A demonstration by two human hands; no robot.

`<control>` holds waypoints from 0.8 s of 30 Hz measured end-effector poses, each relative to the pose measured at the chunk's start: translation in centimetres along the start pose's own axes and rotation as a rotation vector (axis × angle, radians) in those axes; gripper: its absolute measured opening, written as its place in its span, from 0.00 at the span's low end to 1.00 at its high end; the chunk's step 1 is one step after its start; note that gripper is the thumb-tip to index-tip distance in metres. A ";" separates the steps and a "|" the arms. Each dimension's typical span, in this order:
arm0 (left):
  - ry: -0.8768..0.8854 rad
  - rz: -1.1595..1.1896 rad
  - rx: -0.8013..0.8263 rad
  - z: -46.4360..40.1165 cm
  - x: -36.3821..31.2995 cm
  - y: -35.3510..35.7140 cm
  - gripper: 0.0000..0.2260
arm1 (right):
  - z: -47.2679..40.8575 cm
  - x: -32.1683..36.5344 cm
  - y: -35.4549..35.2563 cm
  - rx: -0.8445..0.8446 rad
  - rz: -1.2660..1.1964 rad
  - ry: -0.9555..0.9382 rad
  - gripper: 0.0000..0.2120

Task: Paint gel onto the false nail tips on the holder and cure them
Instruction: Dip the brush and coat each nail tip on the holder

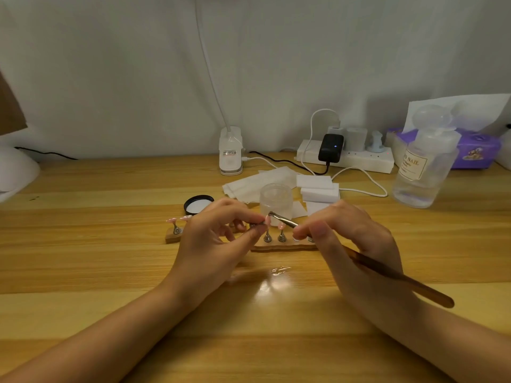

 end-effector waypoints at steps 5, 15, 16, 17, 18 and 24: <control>0.004 -0.002 0.011 0.0 0.0 0.0 0.06 | 0.1 -0.1 0.2 0.017 0.006 0.009 0.16; -0.010 -0.011 0.019 0.0 -0.2 0.0 0.06 | 0.5 -0.2 -0.2 -0.010 -0.077 0.069 0.15; -0.012 -0.011 0.019 0.0 -0.2 0.0 0.06 | 0.4 -0.3 -0.1 -0.004 -0.071 0.075 0.14; -0.015 -0.011 0.020 0.0 -0.2 0.0 0.06 | 0.3 -0.3 0.1 0.005 -0.064 0.080 0.14; -0.017 -0.011 0.021 0.0 -0.2 0.0 0.06 | 0.2 -0.3 0.2 0.014 -0.059 0.085 0.15; -0.013 -0.022 0.017 0.0 -0.3 0.1 0.05 | 0.6 -0.2 0.0 0.004 -0.123 0.096 0.18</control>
Point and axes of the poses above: each hand's wrist, its own z-axis away from the middle knuckle, its own y-axis out of the palm, x = y × z, the point moved 4 cm from there along -z, towards the middle knuckle, and after that the axes turned 7 degrees about -z, right-handed, at the moved point
